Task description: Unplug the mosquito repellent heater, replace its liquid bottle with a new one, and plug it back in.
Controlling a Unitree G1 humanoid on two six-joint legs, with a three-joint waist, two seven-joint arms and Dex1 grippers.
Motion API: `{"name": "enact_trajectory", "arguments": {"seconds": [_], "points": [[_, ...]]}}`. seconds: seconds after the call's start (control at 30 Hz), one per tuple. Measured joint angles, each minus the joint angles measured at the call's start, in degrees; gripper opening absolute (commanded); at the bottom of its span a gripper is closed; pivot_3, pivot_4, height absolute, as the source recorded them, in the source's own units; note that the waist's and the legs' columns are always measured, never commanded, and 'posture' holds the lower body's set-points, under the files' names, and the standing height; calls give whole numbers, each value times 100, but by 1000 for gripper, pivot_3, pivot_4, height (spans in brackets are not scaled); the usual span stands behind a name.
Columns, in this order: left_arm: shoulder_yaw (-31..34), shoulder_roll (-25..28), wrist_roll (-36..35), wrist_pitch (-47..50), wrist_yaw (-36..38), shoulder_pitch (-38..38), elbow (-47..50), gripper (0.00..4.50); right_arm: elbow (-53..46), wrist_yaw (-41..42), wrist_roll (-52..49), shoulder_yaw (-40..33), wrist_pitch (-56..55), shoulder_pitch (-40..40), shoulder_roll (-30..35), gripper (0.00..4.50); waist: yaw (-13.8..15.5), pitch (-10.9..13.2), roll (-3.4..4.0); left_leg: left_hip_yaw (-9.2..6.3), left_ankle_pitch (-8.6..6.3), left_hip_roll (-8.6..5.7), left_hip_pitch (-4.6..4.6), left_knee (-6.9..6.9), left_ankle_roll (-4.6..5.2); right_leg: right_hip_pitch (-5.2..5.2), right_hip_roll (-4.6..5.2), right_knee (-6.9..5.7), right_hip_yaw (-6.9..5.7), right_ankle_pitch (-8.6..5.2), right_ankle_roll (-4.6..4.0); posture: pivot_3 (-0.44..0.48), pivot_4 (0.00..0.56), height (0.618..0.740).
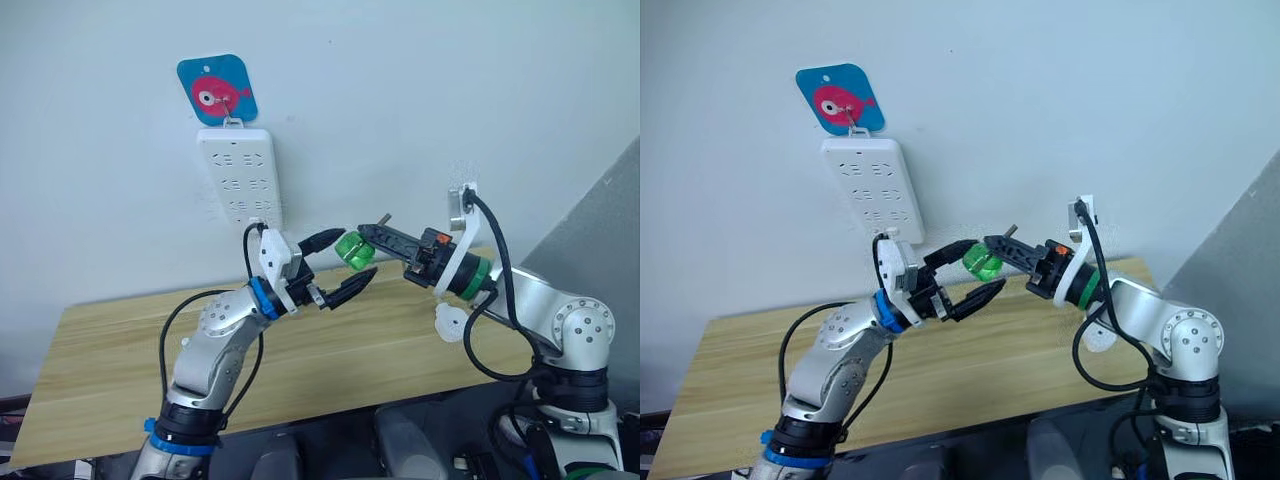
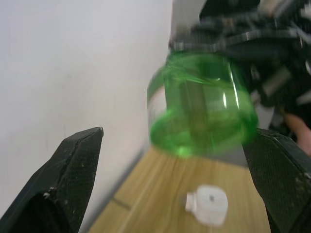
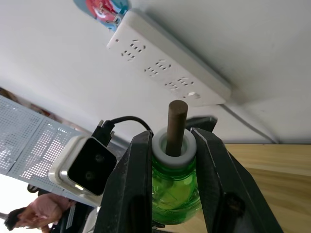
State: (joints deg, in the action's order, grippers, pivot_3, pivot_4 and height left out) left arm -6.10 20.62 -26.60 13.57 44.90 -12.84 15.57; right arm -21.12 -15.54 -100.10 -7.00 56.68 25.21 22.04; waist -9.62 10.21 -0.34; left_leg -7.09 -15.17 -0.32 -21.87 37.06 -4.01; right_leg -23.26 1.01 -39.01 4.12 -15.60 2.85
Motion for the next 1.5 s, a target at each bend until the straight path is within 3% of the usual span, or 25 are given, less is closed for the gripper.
{"name": "enact_trajectory", "arguments": {"seconds": [0.1, 0.27, 0.4, 0.53, 0.73, 0.9, 1.13, 1.47, 1.5], "points": [[81, 891, 14, 111, 586, 145, -21, 4500, -2, 273, 645, 35, -41, -11, 413, 828, -8, -1, 1, 0, 0, 3, 4, -3, 0, -1, -4, -2, -1, -1, -1, -161, 126, 720], [292, 1940, -155, 627, 1325, 210, 0, 4500, -39, 1209, 3399, 948, -693, -100, 1055, 828, 31, 0, 1, 1, 0, 3, 3, -4, 0, -2, -4, 5, -1, -17, 26, -134, 145, 720], [307, 2280, -388, 1247, 1485, 188, 321, 4500, 450, 1855, 5674, 2020, -1840, -365, 1065, 828, 82, 7, -11, 1, -1, 3, 2, -5, 1, -4, -2, 6, -1, -17, 26, -120, 162, 720], [314, 2275, -596, 1704, 1311, 101, 679, 4500, 1452, 2261, 7181, 2568, -2918, -600, 734, 828, 156, 34, -36, 1, 0, 6, 5, -2, 0, -4, -3, 2, -1, -16, 24, -110, 184, 720], [392, 2474, -713, 2106, 1092, 86, 1085, 4500, 3550, 2821, 8367, 2663, -4454, -483, -232, 828, 165, 94, -60, 5, 0, 7, 11, -4, 0, -2, -4, 0, 2, -1, -3, -76, 205, 720], [436, 2672, -710, 2145, 1077, 312, 1272, 4500, 5044, 2925, 8958, 2367, -5393, -78, -623, 828, 209, 170, -56, 1, 0, 5, 9, -4, 0, -2, -1, -2, -1, 1, -5, -49, 206, 720], [649, 2672, -741, 2346, 844, 358, 1410, 4500, 6095, 3253, 9249, 1930, -6012, 243, -881, 828, 304, 186, -57, 0, 0, 5, 11, -5, 0, -2, 0, -3, -2, 2, -7, -32, 204, 720], [778, 2489, -843, 2530, 434, 391, 1569, 4500, 6337, 3306, 9436, 1487, -6129, 191, -1107, 4339, 372, 200, -55, -1, 0, 4, 10, -4, 0, -2, 1, -4, -3, 2, -7, -31, 205, 720], [811, 2447, -854, 2531, 389, 398, 1570, 4500, 6217, 3308, 9436, 1443, -6129, 151, -1093, 4457, 379, 200, -55, -2, 0, 4, 10, -5, 0, -2, 1, -4, -4, 2, -7, -29, 204, 720]]}}
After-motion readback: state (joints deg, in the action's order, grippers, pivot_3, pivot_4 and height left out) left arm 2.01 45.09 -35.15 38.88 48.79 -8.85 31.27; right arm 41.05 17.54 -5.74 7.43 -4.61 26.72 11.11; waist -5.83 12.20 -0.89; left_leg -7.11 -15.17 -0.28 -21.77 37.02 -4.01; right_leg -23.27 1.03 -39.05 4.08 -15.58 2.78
